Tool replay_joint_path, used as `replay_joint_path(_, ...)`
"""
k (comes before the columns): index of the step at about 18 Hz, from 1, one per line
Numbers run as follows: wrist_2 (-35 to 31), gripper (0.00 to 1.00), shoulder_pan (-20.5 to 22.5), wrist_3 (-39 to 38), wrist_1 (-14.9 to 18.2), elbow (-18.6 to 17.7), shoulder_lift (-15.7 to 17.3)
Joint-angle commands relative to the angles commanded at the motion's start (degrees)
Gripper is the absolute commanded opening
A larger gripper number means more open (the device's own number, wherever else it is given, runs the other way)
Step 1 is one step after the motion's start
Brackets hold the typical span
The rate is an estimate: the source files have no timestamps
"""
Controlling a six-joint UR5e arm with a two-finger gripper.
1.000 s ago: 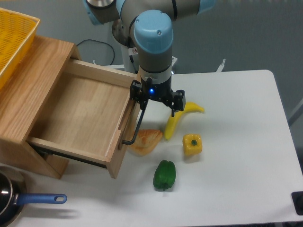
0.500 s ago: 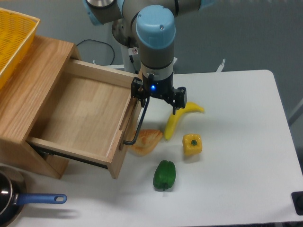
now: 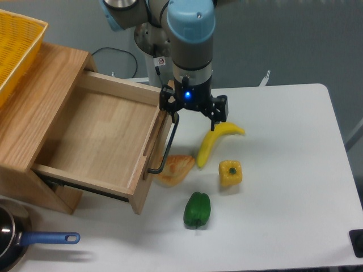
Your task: Slide the top drawer open
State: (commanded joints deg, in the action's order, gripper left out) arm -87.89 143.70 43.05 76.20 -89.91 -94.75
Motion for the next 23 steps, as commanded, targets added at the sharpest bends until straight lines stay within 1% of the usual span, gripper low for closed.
replay_joint_path(3, -0.09, 1.0, 2.02, 6.06, -0.26, -0.7, -0.09)
replay_joint_path(10, -0.53, 1.0, 9.84, 15.91, -0.53, -0.88, -2.11)
replay_joint_path(11, -0.7, 1.0, 10.46, 18.45, -0.53, -0.97, -2.46)
replay_joint_path(13, -2.19, 1.0, 12.56, 25.73, -0.7, -0.97, -4.47)
replay_joint_path(14, -2.81, 1.0, 13.1, 28.9, -0.79, -0.88, -4.83)
replay_joint_path(16, -3.86, 1.0, 14.5, 33.13, -0.88, -0.88, -5.36)
replay_joint_path(20, -3.78, 1.0, 16.44, 42.27, -2.11, -0.88, -7.81)
replay_joint_path(21, -3.69, 1.0, 17.22, 44.99, -2.28, -0.27, -8.69)
replay_joint_path(23, -3.69, 1.0, 18.89, 49.39, -3.94, 0.0, -10.45)
